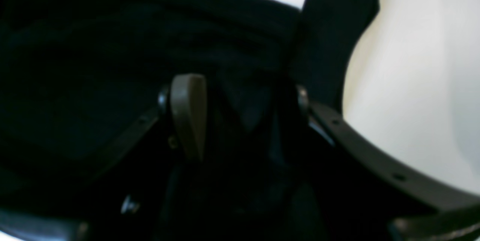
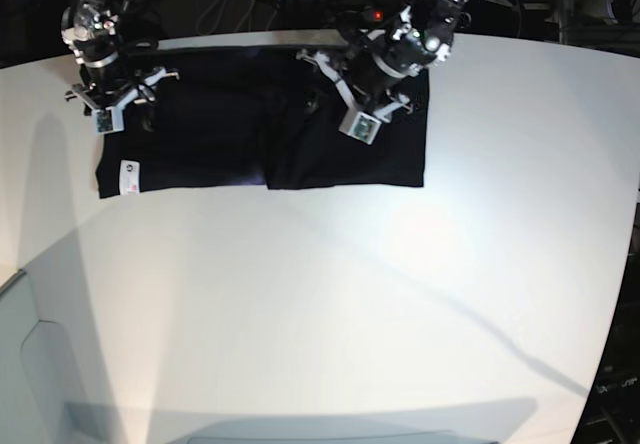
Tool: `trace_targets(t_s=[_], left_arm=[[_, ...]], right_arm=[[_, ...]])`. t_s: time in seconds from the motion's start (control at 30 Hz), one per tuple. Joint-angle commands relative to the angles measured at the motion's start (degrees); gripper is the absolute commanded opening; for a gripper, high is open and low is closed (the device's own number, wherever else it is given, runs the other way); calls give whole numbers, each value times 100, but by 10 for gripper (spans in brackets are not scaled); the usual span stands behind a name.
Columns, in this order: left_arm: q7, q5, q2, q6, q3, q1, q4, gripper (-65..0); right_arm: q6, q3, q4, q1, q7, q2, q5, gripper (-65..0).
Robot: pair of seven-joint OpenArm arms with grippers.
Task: Fold the T-shirt properly
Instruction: 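Fold the left gripper's end of the strip over toward the right gripper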
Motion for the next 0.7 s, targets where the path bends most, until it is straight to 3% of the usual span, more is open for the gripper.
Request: trace_targets(t_s=[0.0, 0.2, 0.37, 0.5, 0.67], left_arm=[[-131, -180, 37, -54, 180, -114, 47, -312], [-122, -338, 20, -54, 989, -536, 30, -312], [-140, -356, -112, -54, 1024, -589, 65, -312], [-140, -373, -376, -54, 796, -484, 592, -312], [-140, -373, -490, -89, -198, -18, 1269, -312]], right_arm=[[-13, 16, 109, -1, 151, 28, 75, -344], [-13, 16, 417, -19, 115, 28, 75, -344], [-22, 139, 540, -1, 107, 28, 75, -340], [-30, 456, 487, 174, 98, 19, 75, -340], [-30, 772, 312, 359, 98, -52, 75, -339]])
